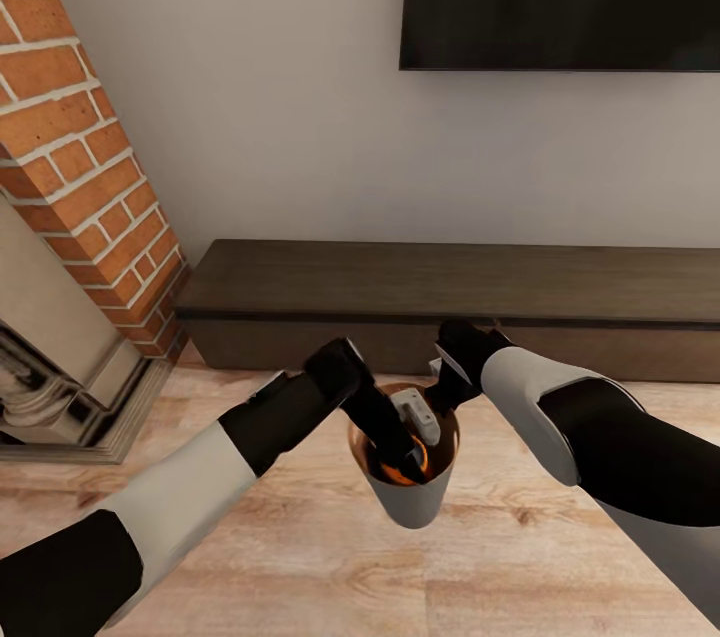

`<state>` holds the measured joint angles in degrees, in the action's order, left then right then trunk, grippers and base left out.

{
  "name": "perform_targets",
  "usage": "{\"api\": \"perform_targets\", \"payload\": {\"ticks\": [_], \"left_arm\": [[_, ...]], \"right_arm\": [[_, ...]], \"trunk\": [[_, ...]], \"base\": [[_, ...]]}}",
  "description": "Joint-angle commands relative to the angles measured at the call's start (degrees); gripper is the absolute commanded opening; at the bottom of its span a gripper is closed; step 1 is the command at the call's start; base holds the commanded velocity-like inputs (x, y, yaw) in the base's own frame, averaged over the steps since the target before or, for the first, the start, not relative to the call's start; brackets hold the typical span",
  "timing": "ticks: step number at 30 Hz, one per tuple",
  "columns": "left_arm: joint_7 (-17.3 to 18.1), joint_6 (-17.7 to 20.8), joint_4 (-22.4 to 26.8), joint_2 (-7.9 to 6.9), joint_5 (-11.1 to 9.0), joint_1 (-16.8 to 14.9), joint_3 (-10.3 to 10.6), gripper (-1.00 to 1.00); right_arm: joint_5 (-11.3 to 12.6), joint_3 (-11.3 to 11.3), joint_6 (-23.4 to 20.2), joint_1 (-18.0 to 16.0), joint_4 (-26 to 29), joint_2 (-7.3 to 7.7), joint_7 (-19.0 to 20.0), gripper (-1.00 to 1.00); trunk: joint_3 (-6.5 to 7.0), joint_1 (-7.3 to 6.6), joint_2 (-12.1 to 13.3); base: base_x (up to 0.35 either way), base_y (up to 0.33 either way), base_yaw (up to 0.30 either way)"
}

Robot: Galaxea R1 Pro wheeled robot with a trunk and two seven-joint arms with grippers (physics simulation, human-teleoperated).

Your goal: Put the three can of soda from the living room inside the tash can in the kitchen.

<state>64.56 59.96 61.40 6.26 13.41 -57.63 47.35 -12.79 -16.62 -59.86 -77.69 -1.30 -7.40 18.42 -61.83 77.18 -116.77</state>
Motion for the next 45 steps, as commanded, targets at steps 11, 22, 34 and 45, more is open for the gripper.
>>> {"api": "perform_targets", "payload": {"ticks": [11,22,34,45], "left_arm": [[8.08,-5.03,18.36,-14.36,-0.54,5.88,-14.73,1.00],[10.29,-11.67,18.00,-18.01,0.09,10.94,-38.45,1.00],[-3.39,-13.15,11.06,-19.28,0.66,13.51,-41.99,1.00],[-17.97,-24.23,-0.75,-18.75,0.02,18.51,-42.17,1.00]], "right_arm": [[0.88,0.94,-0.14,-0.01,-0.01,0.26,0.25,-1.00],[0.83,0.97,-0.14,0.02,-0.18,1.43,0.64,-1.00],[1.62,1.17,-0.14,0.73,-0.19,8.39,0.99,-1.00],[12.15,1.18,-0.14,0.78,-0.02,22.62,1.25,-1.00]], "trunk": [[0.00,0.00,0.00],[0.00,0.00,0.00],[0.00,0.00,0.00],[-0.18,0.22,-0.40]], "base": [[0.000,0.000,0.000],[0.000,0.000,0.000],[0.000,0.000,0.000],[0.000,0.000,0.000]]}}
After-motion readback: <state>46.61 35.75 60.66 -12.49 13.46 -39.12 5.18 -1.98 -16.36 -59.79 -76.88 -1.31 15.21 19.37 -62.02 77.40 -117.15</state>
